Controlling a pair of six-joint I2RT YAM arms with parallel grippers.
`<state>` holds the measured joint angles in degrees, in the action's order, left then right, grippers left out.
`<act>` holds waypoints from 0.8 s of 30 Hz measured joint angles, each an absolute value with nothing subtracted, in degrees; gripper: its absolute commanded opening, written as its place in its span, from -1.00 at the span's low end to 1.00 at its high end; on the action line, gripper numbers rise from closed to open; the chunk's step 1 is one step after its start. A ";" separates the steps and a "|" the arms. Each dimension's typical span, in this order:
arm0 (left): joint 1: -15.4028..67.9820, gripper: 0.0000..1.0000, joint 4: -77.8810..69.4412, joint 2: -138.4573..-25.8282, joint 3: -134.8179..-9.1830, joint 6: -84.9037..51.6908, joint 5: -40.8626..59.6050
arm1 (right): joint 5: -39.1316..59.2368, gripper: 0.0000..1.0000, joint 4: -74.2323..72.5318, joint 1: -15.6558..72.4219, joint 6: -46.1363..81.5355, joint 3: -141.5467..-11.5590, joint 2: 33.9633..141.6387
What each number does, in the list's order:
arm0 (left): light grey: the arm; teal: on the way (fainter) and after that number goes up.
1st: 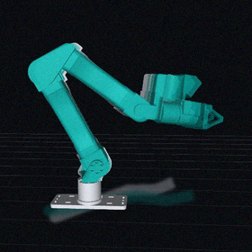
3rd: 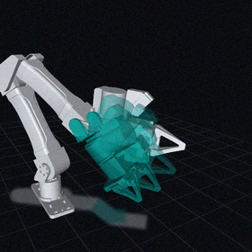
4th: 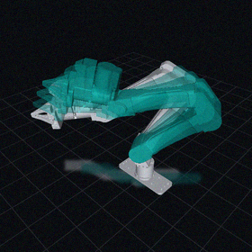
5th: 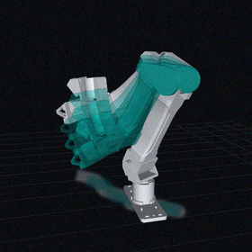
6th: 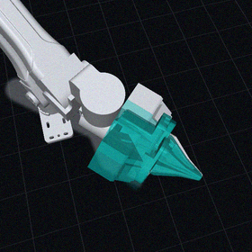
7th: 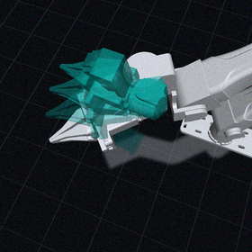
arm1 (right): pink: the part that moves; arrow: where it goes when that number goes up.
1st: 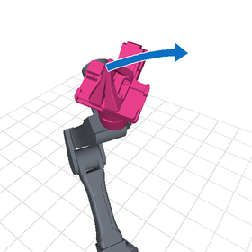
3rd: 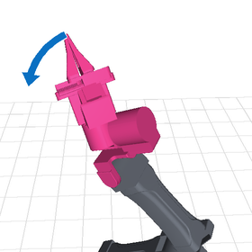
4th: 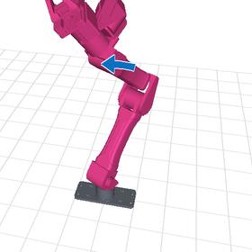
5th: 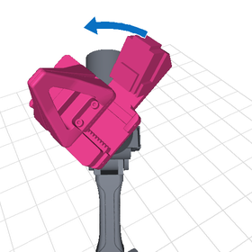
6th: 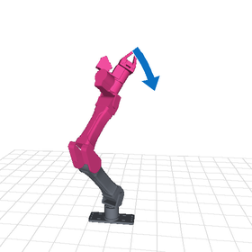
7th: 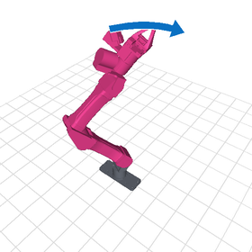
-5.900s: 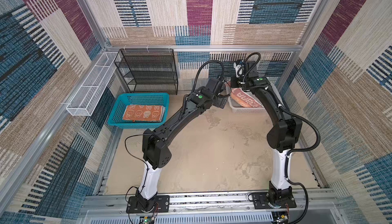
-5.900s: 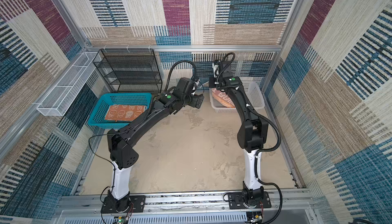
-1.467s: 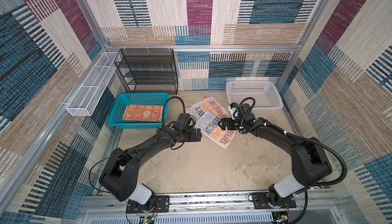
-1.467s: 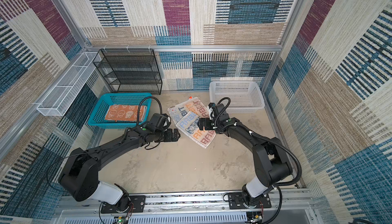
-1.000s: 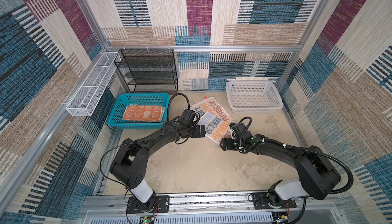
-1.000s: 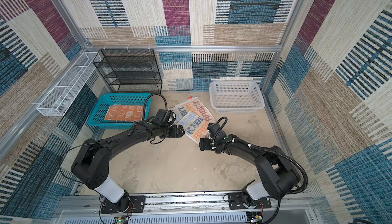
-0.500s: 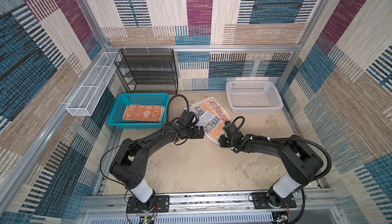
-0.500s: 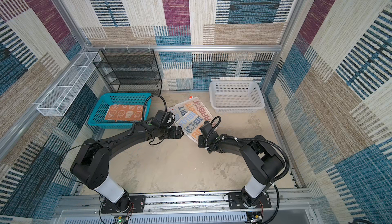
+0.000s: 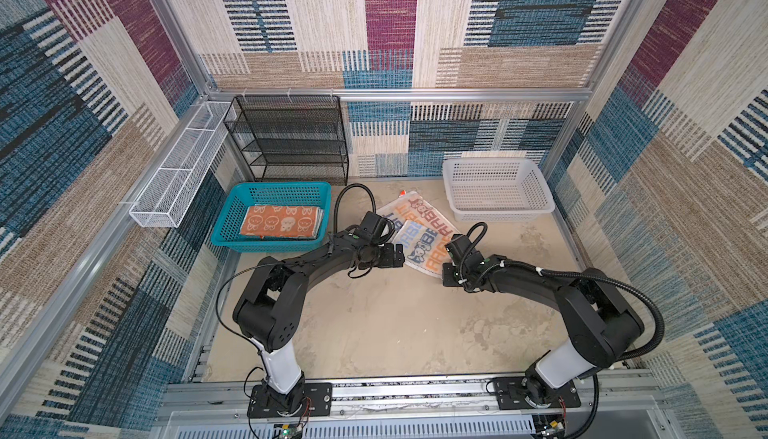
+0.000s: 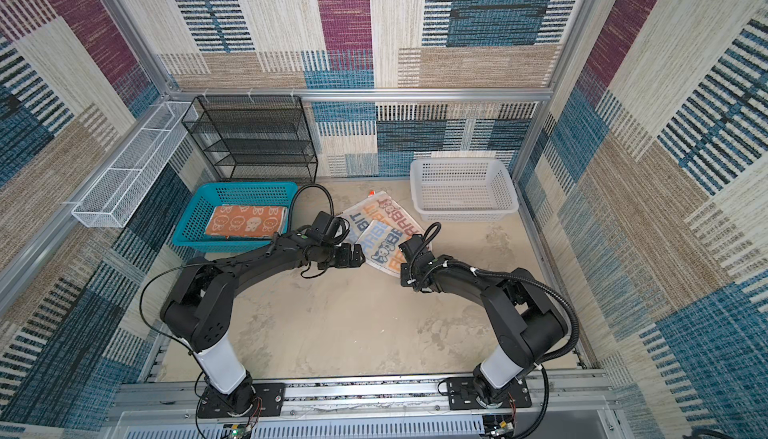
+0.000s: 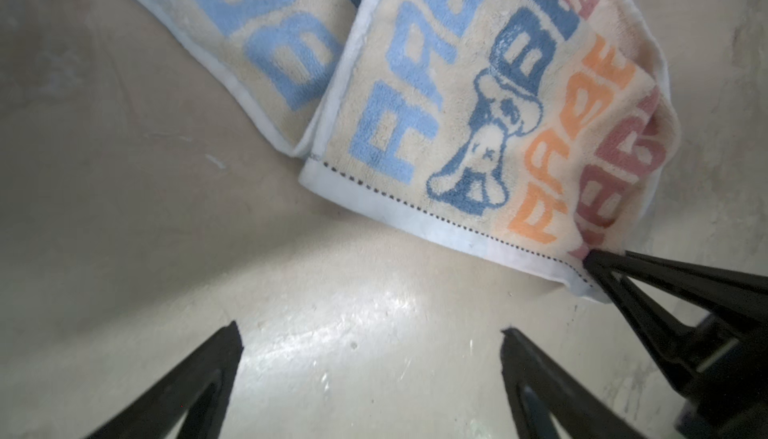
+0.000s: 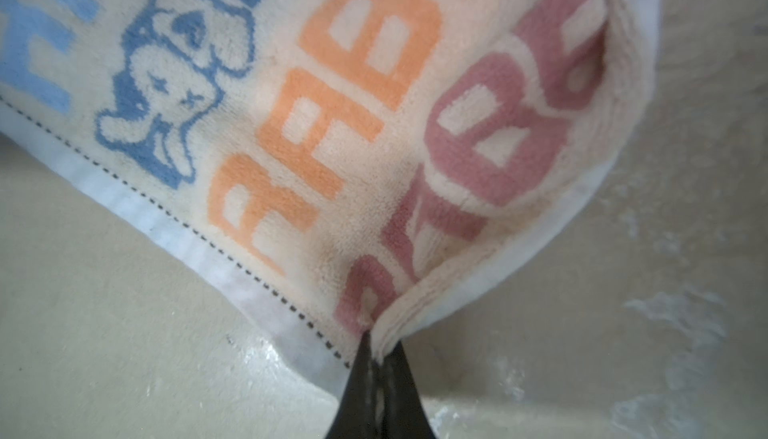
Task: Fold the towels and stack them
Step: 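Pinch the near corners of the RABBIT towel with both grippers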
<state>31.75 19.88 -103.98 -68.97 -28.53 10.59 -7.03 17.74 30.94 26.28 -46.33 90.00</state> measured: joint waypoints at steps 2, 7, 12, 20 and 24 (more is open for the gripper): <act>31.75 0.89 19.64 -105.86 -70.19 -28.58 11.09 | -6.13 -0.93 17.82 29.78 25.41 -45.32 89.12; 32.45 0.76 18.63 -109.27 -72.93 -28.58 12.32 | -3.97 -0.90 17.85 27.77 24.47 -43.92 88.31; 32.71 0.59 18.41 -111.83 -74.13 -28.60 12.71 | -1.43 -0.85 17.39 27.51 23.49 -43.86 87.85; 33.01 0.49 15.62 -112.71 -73.28 -28.91 12.36 | 0.49 -0.81 16.69 27.27 23.07 -43.86 87.83; 32.75 0.37 13.26 -113.65 -73.47 -28.93 12.21 | 1.02 -0.79 16.56 27.24 23.05 -43.81 87.05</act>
<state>32.75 13.26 -113.65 -73.47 -28.93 12.21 1.02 16.56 27.24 23.05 -43.81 87.05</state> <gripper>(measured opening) 0.702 0.105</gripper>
